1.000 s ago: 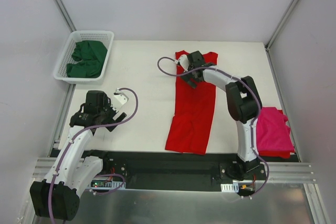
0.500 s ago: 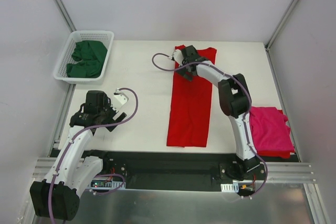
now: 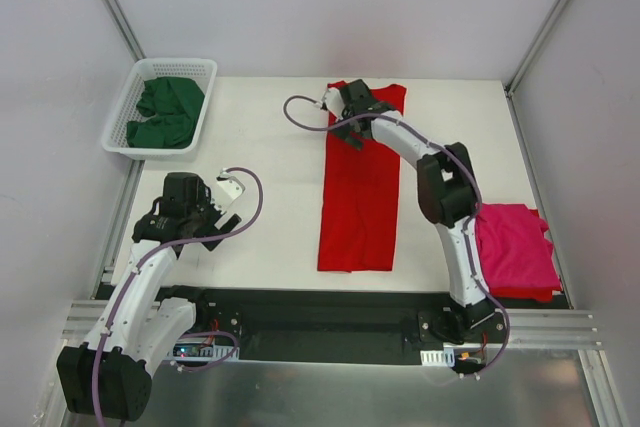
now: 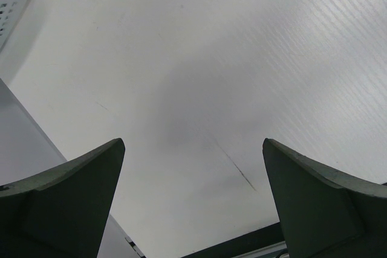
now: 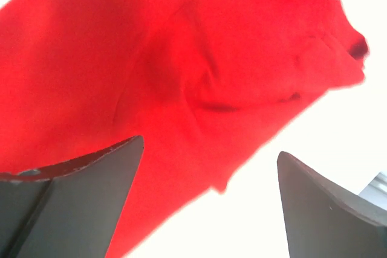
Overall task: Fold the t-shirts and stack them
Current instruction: Rotate the tshirt 90 degrees
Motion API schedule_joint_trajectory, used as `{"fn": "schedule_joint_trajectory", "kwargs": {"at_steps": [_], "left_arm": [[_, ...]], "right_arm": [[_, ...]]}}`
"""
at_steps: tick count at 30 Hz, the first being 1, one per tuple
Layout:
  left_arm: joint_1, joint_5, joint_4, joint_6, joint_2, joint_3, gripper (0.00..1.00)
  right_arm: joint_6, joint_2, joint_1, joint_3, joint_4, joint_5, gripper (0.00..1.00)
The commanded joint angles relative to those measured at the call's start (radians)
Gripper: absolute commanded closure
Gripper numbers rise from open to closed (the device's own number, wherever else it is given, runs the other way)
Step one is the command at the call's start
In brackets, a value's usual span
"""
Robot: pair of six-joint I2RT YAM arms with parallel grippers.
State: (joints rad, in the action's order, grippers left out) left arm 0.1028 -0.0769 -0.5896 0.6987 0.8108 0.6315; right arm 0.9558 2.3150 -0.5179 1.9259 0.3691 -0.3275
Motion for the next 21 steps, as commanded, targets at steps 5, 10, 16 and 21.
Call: {"fn": "schedule_joint_trajectory", "kwargs": {"at_steps": [5, 10, 16, 21], "left_arm": [[-0.012, -0.038, -0.021, -0.004, -0.009, 0.033, 0.00], [-0.011, -0.053, -0.021, -0.004, -0.032, 0.017, 0.01], [-0.012, -0.054, -0.024, -0.004, -0.064, 0.002, 0.01], [-0.011, -0.066, -0.024, -0.004, -0.067, -0.001, 0.01]], "right_arm": [[-0.328, -0.414, 0.002, -0.069, 0.425, 0.277, 0.04], [-0.452, -0.431, 0.045, -0.208, 0.545, 0.612, 0.04], [-0.516, -0.407, 0.044, -0.376, 0.510, 0.714, 0.04], [-0.511, -0.442, 0.013, -0.510, 0.406, 0.622, 0.04]]}}
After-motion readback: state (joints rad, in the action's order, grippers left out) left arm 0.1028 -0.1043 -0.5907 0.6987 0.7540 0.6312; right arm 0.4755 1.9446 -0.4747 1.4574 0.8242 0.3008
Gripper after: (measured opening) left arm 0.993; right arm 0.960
